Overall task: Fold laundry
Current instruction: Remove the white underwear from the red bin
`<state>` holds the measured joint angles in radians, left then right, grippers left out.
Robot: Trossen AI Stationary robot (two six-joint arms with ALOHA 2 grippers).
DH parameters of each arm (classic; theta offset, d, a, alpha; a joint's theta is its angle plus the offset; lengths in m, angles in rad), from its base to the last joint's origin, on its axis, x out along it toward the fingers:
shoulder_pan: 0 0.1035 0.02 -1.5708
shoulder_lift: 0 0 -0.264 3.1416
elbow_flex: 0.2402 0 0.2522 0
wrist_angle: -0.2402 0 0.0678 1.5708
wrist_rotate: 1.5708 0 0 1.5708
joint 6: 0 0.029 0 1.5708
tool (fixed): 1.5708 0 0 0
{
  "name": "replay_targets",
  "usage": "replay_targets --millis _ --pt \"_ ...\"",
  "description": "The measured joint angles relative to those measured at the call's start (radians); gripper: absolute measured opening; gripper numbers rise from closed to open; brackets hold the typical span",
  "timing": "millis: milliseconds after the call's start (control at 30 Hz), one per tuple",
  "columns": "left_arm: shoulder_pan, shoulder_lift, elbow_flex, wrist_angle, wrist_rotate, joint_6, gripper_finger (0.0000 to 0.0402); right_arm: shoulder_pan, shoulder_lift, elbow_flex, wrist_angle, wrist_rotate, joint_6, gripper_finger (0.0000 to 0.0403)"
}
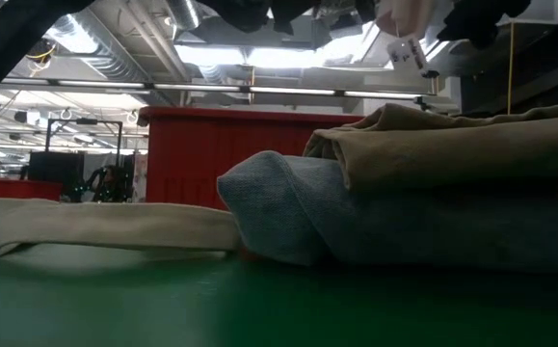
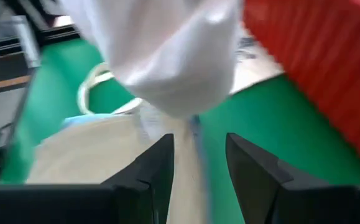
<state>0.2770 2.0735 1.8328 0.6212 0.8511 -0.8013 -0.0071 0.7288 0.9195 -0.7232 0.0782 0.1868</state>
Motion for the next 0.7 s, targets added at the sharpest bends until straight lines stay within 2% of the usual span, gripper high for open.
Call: replay_targets --millis 100,533,700 --pt "-0.003 0.000 0.000 -0.001 -0.003 0.000 0.0000 0.000 0.004 -0.018 0.049 -0.045 -0.001 0.0147" --pt "0.013 0.000 0.000 -0.004 -0.008 0.053 0.0000 0.000 0.039 -0.020 0.181 -0.036 -0.011 0.0147" --pt "0.013 0.000 0.000 -0.008 -0.030 0.053 0.0000 0.000 0.073 -0.020 0.219 0.042 -0.008 0.0147"
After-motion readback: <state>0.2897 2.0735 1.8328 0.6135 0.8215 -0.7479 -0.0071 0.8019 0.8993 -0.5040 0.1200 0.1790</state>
